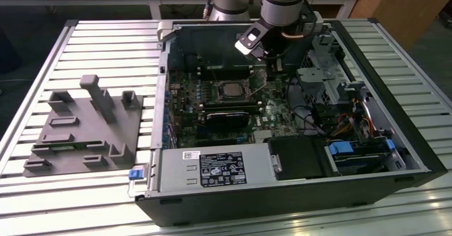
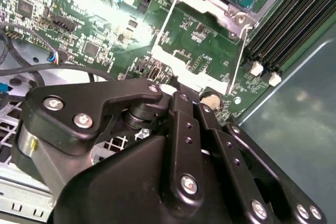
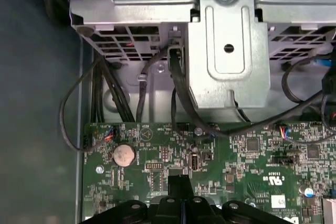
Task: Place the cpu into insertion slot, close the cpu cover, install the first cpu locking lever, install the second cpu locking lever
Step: 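Close the cpu cover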
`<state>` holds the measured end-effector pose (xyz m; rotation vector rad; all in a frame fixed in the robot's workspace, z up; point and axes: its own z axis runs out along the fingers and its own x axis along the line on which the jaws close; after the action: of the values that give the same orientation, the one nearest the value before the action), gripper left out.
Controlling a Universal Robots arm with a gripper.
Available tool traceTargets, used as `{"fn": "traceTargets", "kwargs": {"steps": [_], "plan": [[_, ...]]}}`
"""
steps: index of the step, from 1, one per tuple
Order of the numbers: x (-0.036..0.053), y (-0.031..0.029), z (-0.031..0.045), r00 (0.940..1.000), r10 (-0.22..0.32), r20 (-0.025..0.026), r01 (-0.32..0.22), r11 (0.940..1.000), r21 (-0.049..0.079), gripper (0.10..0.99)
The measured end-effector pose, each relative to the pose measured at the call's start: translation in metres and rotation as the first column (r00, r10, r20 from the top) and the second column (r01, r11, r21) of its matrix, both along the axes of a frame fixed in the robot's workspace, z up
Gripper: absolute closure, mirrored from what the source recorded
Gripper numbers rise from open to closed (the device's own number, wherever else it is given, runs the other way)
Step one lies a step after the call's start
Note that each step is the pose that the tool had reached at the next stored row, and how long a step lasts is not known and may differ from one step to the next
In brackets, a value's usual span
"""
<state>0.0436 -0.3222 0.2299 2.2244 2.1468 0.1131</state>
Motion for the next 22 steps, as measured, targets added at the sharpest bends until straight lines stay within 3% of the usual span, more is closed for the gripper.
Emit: {"fn": "traceTargets", "kwargs": {"steps": [9, 16, 22], "plan": [[-0.014, 0.0001, -0.0002, 1.0, 0.0, 0.0022, 0.0, 1.0, 0.001, 0.98], [-0.0168, 0.0001, -0.0003, 1.0, 0.0, 0.0024, 0.0, 1.0, 0.001, 0.98], [-0.0312, 0.0001, -0.0013, 1.0, 0.0, 0.0023, 0.0, 1.0, 0.001, 0.98]]}}
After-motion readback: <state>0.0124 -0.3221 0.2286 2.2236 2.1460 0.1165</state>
